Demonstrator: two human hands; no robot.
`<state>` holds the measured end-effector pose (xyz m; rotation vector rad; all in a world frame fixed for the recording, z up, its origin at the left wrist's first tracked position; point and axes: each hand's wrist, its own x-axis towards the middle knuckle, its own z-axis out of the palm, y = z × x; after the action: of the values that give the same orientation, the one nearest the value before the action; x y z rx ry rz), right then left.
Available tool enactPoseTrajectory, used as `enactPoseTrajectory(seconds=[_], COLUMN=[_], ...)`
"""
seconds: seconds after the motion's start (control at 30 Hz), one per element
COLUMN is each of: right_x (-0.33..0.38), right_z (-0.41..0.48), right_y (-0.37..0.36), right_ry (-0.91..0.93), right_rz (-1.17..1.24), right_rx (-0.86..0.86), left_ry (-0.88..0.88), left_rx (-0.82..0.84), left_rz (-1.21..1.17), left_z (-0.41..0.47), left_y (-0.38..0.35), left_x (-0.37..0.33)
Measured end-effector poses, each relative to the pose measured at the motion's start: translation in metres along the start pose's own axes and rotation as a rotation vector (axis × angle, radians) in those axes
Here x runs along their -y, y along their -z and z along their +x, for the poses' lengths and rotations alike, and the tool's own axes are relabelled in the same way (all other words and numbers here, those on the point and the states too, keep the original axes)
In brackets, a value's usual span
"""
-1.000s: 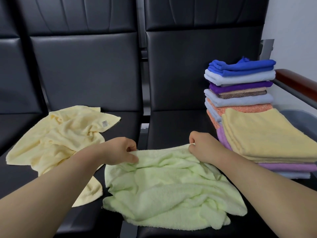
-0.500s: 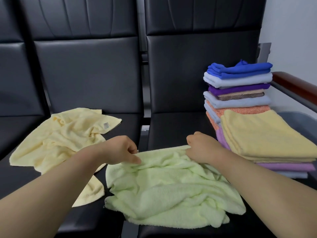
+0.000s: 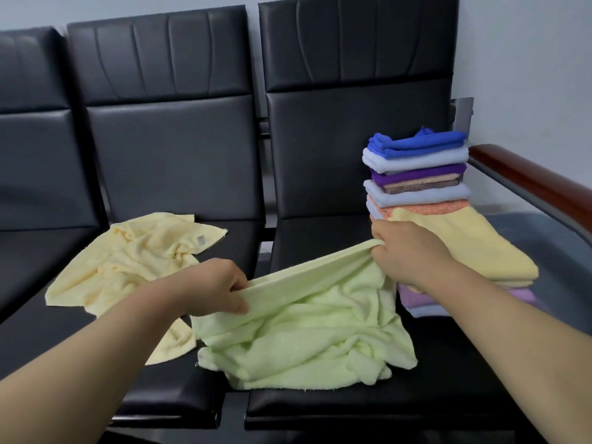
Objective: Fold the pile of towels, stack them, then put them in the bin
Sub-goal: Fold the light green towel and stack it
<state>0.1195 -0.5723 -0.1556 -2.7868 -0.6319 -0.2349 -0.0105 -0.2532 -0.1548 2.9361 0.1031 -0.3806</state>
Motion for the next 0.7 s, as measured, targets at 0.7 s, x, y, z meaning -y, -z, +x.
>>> enactPoseTrajectory(seconds=[0.7], right_x=[-0.008], right_z=[0.005], right_y=[-0.007], right_ry=[-0.096], right_rz=[0.118], right_rx=[-0.006], left_ry=[0.124], left_rx=[-0.308], left_rz=[-0.249], left_z=[-0.012], left_y=[0.008], left_x=[0.036])
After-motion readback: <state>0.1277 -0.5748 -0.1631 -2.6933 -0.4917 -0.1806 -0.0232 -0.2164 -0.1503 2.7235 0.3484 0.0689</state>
